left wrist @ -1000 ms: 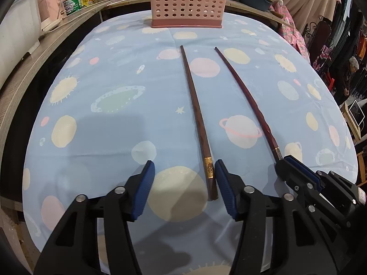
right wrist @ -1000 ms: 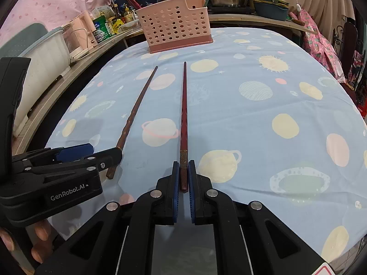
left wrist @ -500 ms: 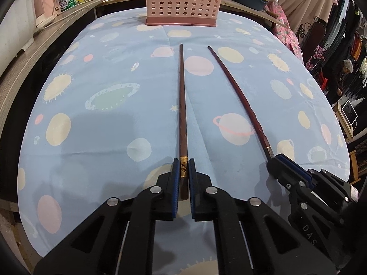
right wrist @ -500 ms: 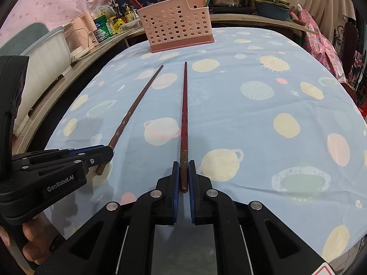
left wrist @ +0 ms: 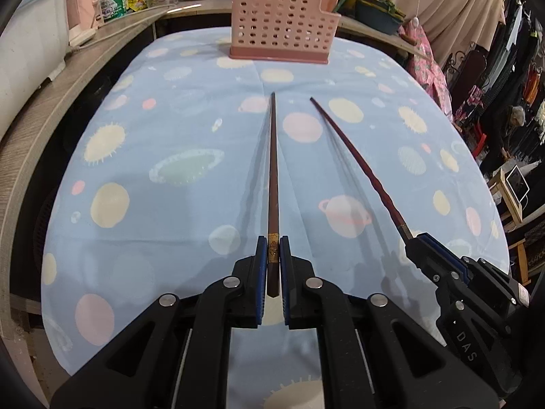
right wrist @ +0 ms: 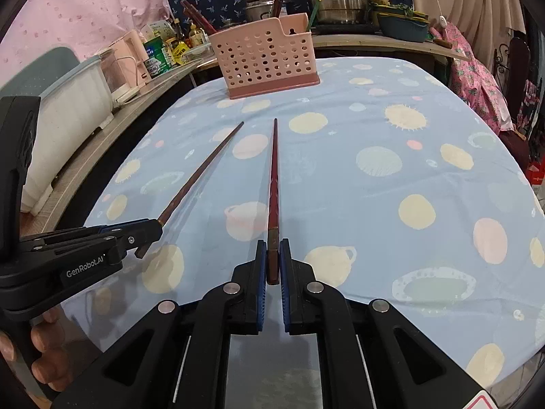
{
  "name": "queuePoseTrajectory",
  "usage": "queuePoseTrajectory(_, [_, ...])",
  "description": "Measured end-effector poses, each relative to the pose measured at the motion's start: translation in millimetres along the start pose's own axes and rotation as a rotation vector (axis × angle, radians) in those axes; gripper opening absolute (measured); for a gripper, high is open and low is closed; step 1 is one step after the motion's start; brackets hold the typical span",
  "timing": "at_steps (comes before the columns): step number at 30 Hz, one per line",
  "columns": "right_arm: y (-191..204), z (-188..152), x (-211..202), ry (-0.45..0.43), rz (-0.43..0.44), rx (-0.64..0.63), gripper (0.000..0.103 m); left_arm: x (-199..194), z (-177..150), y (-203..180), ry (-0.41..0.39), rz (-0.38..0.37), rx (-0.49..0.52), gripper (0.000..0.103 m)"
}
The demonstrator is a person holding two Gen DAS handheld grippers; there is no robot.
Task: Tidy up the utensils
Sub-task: 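Lift both held chopsticks and carry them over the pink basket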
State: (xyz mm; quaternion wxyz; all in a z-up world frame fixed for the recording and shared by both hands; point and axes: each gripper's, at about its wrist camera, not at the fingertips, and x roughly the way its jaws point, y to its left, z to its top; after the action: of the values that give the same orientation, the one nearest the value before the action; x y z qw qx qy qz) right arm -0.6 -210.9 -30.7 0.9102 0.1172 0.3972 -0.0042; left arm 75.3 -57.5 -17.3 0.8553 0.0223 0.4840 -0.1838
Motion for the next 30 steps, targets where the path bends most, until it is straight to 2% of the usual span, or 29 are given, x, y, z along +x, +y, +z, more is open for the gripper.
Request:
queuePoseTrajectory(16, [-3,75,-55,-0.209,0.028,0.02,0.007,-62,52,16,-0.157,-0.021,-0.046,0.007])
queuePoseTrajectory(25, [-3,139,-70,-0.335,0.059,0.028,0.007,-90,106,20,-0.265,-0.01,-0.048,0.007])
queuePoseTrajectory(30, [0,168,-68,-0.373,0.059,0.019,0.007,-93,140,22,-0.312,0.001,-0.044,0.007])
